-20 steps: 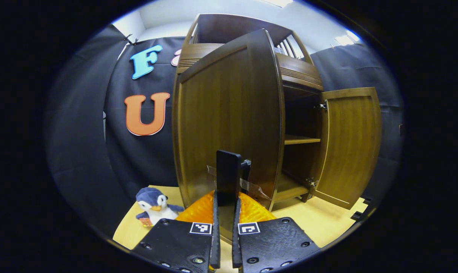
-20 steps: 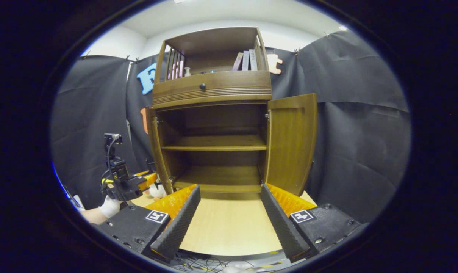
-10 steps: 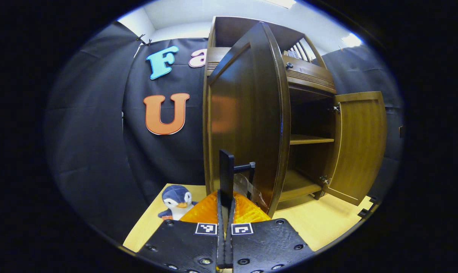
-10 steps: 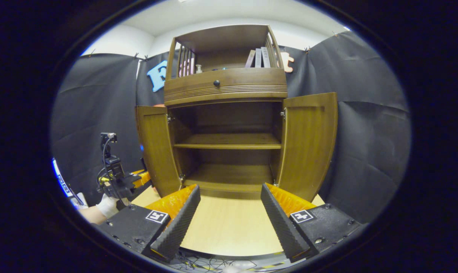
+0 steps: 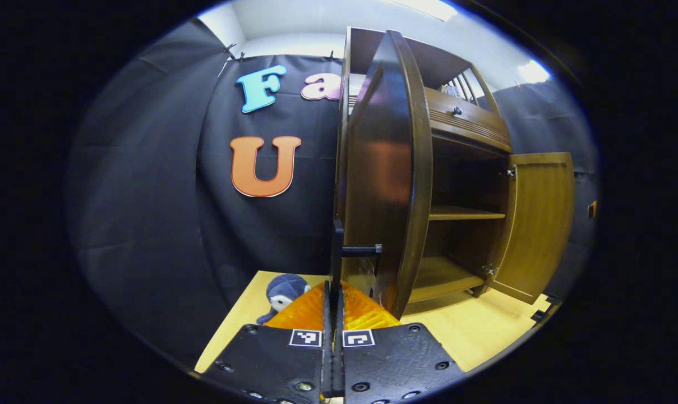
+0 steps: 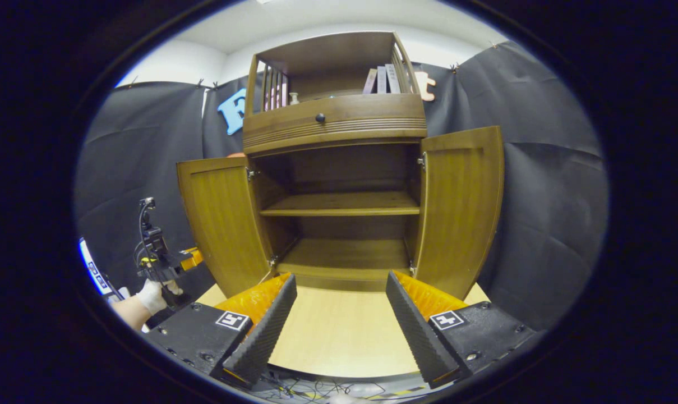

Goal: Open the right door of the double-door shoe cabinet with the right hand, and open the left door with the left hand.

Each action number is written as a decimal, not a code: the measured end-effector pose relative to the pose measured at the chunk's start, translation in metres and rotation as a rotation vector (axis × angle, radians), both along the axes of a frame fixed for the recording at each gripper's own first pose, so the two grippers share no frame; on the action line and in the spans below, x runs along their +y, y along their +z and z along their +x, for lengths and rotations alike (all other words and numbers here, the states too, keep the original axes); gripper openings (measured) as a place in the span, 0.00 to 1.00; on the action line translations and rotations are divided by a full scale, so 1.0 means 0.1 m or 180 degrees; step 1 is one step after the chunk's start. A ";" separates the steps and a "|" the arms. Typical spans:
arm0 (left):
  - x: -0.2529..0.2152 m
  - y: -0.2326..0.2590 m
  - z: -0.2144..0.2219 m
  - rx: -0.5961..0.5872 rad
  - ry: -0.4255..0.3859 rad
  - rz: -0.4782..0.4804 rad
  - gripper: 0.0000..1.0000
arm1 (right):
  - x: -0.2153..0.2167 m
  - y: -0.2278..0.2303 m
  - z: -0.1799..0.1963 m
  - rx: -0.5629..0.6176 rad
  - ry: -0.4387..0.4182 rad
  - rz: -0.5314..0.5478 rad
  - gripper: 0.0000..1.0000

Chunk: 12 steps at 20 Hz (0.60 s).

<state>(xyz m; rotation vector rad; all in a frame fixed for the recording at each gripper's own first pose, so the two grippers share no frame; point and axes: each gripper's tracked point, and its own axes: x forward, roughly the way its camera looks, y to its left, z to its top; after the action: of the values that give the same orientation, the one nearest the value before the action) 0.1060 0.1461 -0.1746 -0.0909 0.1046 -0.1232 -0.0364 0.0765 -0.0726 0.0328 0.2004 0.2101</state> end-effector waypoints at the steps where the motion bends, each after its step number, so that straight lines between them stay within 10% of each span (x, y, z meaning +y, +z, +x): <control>1: 0.02 0.00 0.01 0.0000 -0.0044 0.0009 0.00 | -0.02 -0.01 0.01 0.0014 0.0003 -0.0005 1.00; 12: 0.28 -0.02 0.06 0.0024 -0.0605 -0.0084 0.02 | -0.07 -0.05 0.00 0.0056 0.0054 -0.0010 1.00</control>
<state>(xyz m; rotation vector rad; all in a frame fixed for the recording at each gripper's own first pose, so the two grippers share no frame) 0.1125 0.1738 -0.1767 -0.1078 0.1189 -0.3142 -0.0362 0.0697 -0.0776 0.0299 0.2185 0.2265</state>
